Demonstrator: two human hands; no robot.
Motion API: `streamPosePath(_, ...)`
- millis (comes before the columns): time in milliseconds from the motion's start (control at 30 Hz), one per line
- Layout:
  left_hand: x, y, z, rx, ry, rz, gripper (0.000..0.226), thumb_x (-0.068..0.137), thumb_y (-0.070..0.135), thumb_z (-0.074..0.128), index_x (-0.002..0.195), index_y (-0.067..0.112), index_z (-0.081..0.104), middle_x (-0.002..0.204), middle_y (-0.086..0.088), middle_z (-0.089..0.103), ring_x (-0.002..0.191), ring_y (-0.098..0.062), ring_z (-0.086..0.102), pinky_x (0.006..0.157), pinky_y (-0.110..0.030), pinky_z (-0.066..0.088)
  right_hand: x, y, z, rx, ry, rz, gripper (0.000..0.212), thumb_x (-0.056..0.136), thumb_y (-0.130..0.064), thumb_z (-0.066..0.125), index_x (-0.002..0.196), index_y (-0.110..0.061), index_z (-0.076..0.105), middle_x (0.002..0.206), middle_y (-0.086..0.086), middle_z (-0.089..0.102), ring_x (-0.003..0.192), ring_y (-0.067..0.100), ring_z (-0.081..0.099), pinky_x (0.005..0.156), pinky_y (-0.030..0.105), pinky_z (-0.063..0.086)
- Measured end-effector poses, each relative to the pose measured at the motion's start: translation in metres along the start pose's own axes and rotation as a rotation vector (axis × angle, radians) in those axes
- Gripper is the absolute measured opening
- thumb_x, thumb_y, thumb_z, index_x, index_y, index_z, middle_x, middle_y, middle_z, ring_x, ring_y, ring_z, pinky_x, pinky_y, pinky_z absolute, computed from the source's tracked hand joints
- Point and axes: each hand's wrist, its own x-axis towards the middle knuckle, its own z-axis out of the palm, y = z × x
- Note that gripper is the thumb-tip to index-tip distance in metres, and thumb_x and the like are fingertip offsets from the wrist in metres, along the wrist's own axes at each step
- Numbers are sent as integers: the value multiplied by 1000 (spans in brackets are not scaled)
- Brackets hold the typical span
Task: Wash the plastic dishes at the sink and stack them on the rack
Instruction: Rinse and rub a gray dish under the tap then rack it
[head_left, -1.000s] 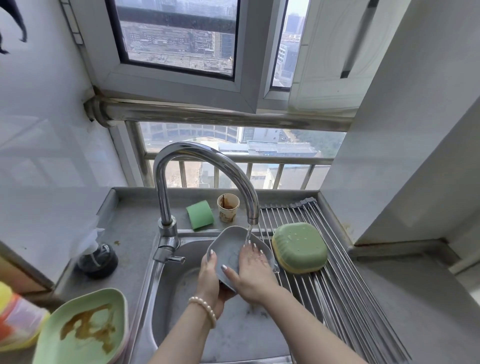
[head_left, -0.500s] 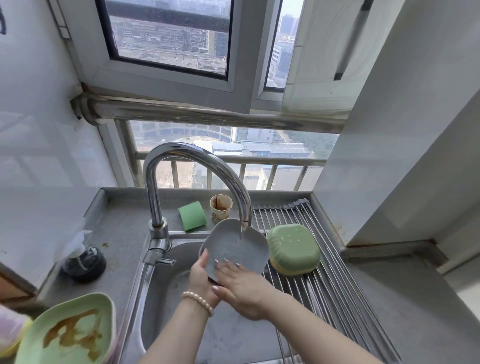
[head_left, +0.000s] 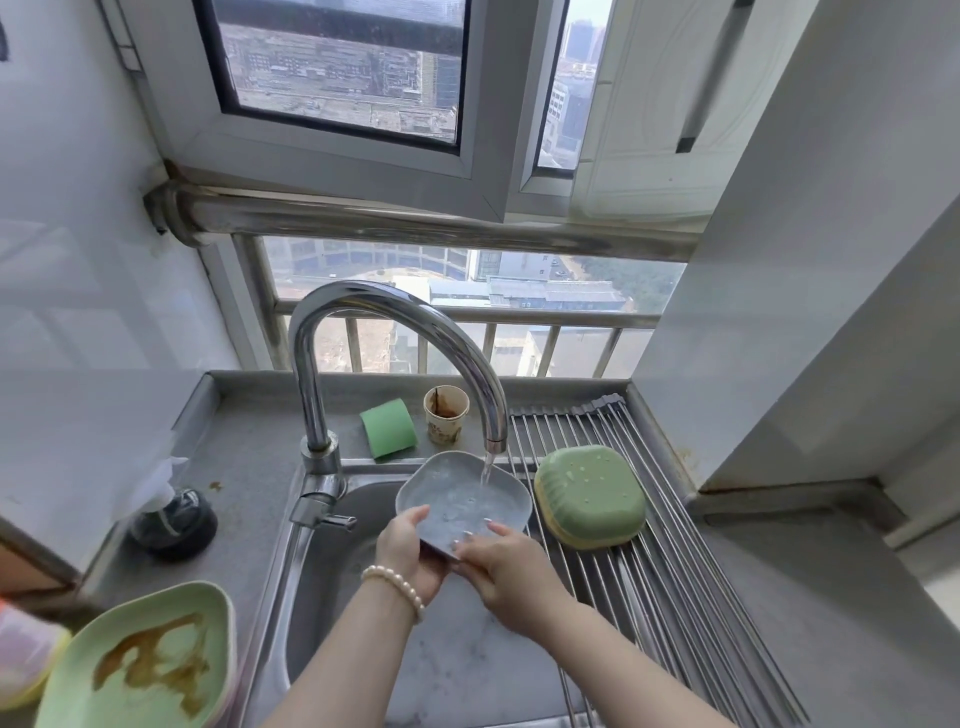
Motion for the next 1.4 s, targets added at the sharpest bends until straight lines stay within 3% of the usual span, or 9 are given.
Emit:
streamPosePath(133, 3, 1, 4, 233, 83, 335, 46, 89, 4, 56, 131, 22, 47, 126, -14, 53, 97, -32, 60, 82, -43, 52, 1, -10, -13, 537, 169, 227, 31, 85, -23, 60, 55, -27, 60, 50, -11, 47, 52, 3, 42, 56, 18, 33)
streamPosePath(233, -5, 5, 6, 804, 149, 662, 30, 73, 40, 74, 95, 22, 65, 119, -5, 62, 107, -20, 58, 93, -30, 44, 9, -14, -28, 905, 275, 394, 27, 89, -4, 62, 65, -15, 68, 58, -7, 55, 57, 5, 45, 54, 19, 36)
streamPosePath(333, -5, 7, 8, 1119, 117, 723, 78, 42, 76, 67, 95, 19, 59, 98, 0, 62, 92, -19, 60, 83, -32, 49, 23, -3, -37, 1051, 366, 629, 30, 92, -7, 59, 63, -10, 64, 61, 5, 56, 62, 15, 48, 55, 23, 38)
streamPosePath(533, -7, -3, 26, 1305, 300, 802, 71, 56, 65, 79, 107, 21, 56, 95, 6, 59, 87, -19, 59, 78, -29, 47, 53, -6, -40, 590, 598, 765, 33, 96, -26, 44, 69, -11, 58, 72, 4, 59, 74, 22, 54, 69, 34, 42)
streamPosePath(700, -3, -2, 26, 986, 402, 655, 40, 74, 54, 72, 73, 16, 60, 75, -5, 68, 71, -27, 60, 64, -32, 45, 46, -20, -17, -108, 543, 398, 50, 93, -45, 31, 92, -12, 68, 101, 8, 59, 100, 27, 52, 87, 41, 42)
streamPosePath(833, 7, 8, 17, 692, 408, 491, 38, 88, 41, 63, 80, 5, 69, 90, -16, 70, 85, -31, 62, 81, -35, 48, 37, -23, -1, -402, 368, 246, 54, 95, -50, 26, 124, -20, 61, 117, 11, 62, 115, 34, 49, 93, 55, 45)
streamPosePath(967, 8, 10, 18, 751, 436, 468, 48, 99, 36, 45, 111, -6, 65, 115, -23, 64, 105, -35, 59, 83, -34, 44, 38, -19, -14, -349, 234, 372, 71, 84, -68, 20, 133, -27, 50, 127, 8, 50, 119, 33, 47, 93, 52, 45)
streamPosePath(1167, -1, 8, 30, 626, 439, 510, 48, 98, 25, 52, 57, -1, 54, 77, -14, 59, 81, -26, 52, 69, -28, 32, 63, -7, -38, 81, 170, 749, 55, 92, -54, 34, 116, -12, 59, 123, 17, 56, 117, 33, 47, 96, 39, 37)
streamPosePath(1400, -5, 0, 33, 1428, 493, 822, 43, 97, 46, 34, 98, 12, 60, 108, -12, 63, 101, -30, 55, 79, -35, 42, 62, 8, -51, 316, 103, 916, 42, 100, -27, 33, 113, -4, 66, 127, 14, 60, 118, 30, 52, 92, 29, 36)
